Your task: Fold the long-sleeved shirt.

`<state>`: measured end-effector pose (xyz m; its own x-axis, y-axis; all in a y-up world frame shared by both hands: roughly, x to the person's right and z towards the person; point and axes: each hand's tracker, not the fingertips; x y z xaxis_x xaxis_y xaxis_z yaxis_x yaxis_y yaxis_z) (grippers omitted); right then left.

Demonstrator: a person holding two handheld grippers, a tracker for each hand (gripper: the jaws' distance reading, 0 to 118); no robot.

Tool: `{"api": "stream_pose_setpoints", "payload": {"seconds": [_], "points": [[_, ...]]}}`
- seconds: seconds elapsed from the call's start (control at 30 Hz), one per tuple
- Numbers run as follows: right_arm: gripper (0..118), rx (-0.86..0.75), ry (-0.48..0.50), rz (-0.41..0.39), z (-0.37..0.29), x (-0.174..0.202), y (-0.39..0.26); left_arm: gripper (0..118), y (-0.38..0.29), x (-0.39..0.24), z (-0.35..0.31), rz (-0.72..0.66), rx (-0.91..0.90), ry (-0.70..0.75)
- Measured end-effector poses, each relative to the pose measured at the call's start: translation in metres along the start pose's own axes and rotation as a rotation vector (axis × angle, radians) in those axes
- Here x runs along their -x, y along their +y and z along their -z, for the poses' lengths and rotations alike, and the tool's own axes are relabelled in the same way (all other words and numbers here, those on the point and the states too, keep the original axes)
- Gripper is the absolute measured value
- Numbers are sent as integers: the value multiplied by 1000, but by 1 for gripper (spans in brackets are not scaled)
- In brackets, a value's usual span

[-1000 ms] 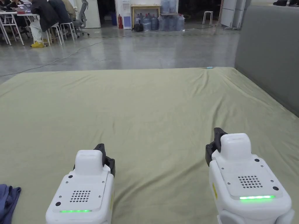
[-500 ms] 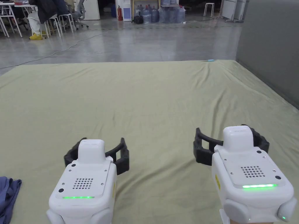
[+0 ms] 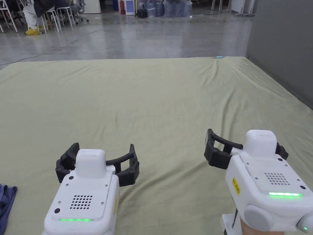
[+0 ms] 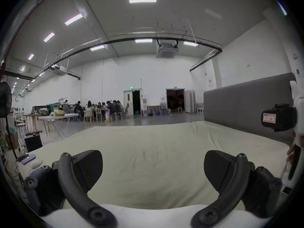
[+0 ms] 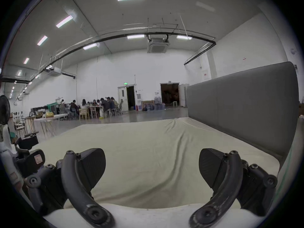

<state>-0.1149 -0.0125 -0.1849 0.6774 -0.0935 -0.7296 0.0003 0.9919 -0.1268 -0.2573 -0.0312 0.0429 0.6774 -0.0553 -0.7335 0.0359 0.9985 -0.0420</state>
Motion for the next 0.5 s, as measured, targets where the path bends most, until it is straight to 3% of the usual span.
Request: {"api": "stream_pose_setpoints", "payload": {"seconds": [0.17,0.37,0.5], "points": [[113,-16,-1,-32,0,1,-1,118,7,-1,-3,-17,18,8],[113,-50,16,-181,-13,10,-2,118,10,-8,-10,-8,25,11],[113,-52,17,-201,-20,14,2,118,11,-10,-9,-11,63,15]]}}
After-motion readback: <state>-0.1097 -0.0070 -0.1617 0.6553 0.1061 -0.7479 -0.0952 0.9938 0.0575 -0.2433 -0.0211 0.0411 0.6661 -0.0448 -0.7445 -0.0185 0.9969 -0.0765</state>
